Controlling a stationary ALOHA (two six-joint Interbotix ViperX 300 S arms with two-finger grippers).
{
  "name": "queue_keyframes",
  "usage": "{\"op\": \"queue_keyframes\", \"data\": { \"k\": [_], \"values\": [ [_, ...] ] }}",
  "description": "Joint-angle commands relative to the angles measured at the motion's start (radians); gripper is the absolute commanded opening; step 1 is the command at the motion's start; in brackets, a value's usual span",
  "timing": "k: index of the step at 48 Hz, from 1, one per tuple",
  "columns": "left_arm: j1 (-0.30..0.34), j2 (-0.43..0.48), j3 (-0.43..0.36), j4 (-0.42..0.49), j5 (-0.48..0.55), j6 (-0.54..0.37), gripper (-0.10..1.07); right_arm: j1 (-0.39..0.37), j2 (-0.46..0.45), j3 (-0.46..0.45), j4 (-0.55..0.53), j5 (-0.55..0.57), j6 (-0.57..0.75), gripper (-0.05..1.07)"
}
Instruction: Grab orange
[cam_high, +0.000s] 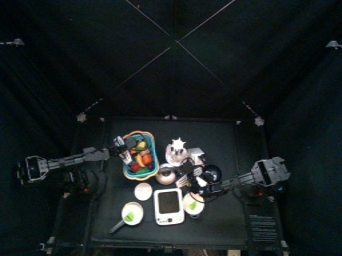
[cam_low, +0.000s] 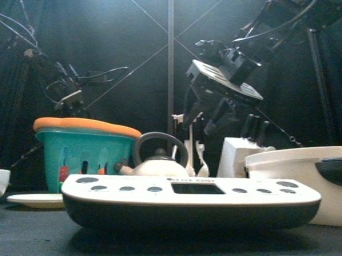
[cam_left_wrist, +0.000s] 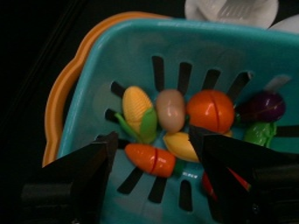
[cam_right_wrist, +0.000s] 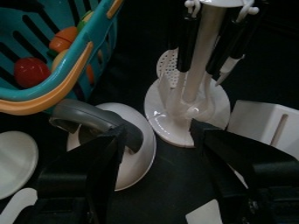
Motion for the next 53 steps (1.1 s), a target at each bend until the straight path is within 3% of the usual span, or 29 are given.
{"op": "queue_keyframes", "data": {
  "k": [1,11,35,53],
  "values": [
    [-0.018,0.032,-0.028,0.003,-0.054,-0.002,0.98,-0.012,-0.034,-0.009,0.0,-0.008,0.003,0.92],
    [-0.029,0.107,-0.054,-0.021,-0.055,-0.008,0.98,-0.009,-0.032,-0.008,0.005,-0.011,0.003,0.92],
    [-0.071,0.17,-0.078,-0.262,-0.049,-0.002,0.99,-0.006,-0.018,-0.008,0.008,-0.037,0.003,0.92],
    [-0.069,0.267,-0.101,-0.302,-0.057,-0.008,0.98,-0.003,-0.009,-0.009,0.012,-0.055,0.003,0.92]
  ]
}}
